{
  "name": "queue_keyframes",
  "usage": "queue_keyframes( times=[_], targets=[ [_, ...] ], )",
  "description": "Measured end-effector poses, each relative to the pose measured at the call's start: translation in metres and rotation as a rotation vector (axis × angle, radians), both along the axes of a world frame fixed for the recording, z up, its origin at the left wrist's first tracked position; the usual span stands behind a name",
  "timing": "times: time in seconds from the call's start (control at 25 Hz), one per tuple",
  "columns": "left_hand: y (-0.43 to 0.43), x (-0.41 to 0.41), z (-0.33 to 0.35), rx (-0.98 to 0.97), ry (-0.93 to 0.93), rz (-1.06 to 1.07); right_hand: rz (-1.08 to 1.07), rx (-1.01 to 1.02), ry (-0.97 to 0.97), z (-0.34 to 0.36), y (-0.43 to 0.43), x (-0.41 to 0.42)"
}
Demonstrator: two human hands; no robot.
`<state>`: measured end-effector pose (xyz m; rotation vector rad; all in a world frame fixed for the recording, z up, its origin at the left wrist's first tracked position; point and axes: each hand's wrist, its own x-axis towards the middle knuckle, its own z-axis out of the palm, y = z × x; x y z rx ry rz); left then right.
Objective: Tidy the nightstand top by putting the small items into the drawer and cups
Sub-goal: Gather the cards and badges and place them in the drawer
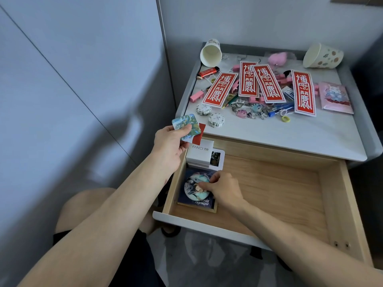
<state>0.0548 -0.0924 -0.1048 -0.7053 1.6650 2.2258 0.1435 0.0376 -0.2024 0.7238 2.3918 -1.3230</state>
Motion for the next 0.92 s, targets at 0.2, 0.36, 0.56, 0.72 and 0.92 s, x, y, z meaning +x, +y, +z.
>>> queue_keyframes(
  times=[0.2, 0.36, 0.56, 0.72, 0.92],
  targets=[
    [0.000, 0.001, 0.000, -0.003, -0.008, 0.007, 0.253, 0.437, 0.042, 0.002, -0.006, 0.003],
    [-0.002, 0.001, -0.001, 0.000, -0.012, 0.010, 0.397, 0.709, 0.140, 0.009, -0.012, 0.002],
    [-0.004, -0.001, -0.002, 0.001, -0.013, 0.009, 0.754, 0.675, 0.277, 0.008, -0.008, 0.004],
    [-0.008, 0.001, -0.004, 0.000, -0.033, -0.006, 0.840, 0.679, 0.340, 0.002, -0.009, -0.008],
    [-0.013, 0.003, -0.006, -0.015, -0.059, -0.085, 0.503, 0.377, 0.472, 0.021, 0.003, -0.003]
  ],
)
